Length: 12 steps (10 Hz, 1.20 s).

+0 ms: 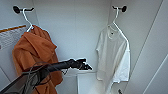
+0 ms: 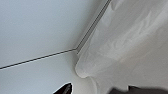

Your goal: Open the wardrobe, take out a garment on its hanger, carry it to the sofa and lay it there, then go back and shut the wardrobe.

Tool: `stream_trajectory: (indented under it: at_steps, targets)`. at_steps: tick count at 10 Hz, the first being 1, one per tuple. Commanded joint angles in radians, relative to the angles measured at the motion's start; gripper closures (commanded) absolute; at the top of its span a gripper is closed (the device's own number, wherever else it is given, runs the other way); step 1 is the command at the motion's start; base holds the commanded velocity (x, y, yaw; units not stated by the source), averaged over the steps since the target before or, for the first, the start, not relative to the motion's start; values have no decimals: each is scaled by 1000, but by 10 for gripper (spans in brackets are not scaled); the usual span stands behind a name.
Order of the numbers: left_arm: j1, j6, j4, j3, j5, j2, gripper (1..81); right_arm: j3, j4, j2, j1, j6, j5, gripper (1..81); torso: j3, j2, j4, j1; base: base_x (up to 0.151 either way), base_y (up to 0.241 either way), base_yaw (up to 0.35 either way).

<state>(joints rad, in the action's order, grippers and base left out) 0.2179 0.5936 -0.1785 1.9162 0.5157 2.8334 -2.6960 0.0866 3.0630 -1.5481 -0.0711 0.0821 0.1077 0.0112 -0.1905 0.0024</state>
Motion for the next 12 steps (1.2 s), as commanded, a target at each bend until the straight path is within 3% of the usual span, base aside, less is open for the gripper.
stream_trajectory:
  at_steps: [1,5,7,9,12]
  targets:
    - [-324,130,56,-55,3,18,10,6,-2,9,41,-1,-55,10,0,0,0,0,0,0,0]
    - [-525,201,197,1,-11,72,10,2,-2,21,48,-3,-55,10,1,0,0,0,0,0,0]
    - [-562,204,301,-14,-106,72,10,7,-2,21,44,-4,-55,10,1,-1,0,0,0,0,0]
    - [-577,204,342,-32,-189,75,10,9,-4,22,41,-6,-55,10,1,-1,0,0,0,0,0]
    - [-637,204,384,-31,-233,89,10,10,-7,22,42,-6,-55,10,1,-1,0,1,0,0,0]
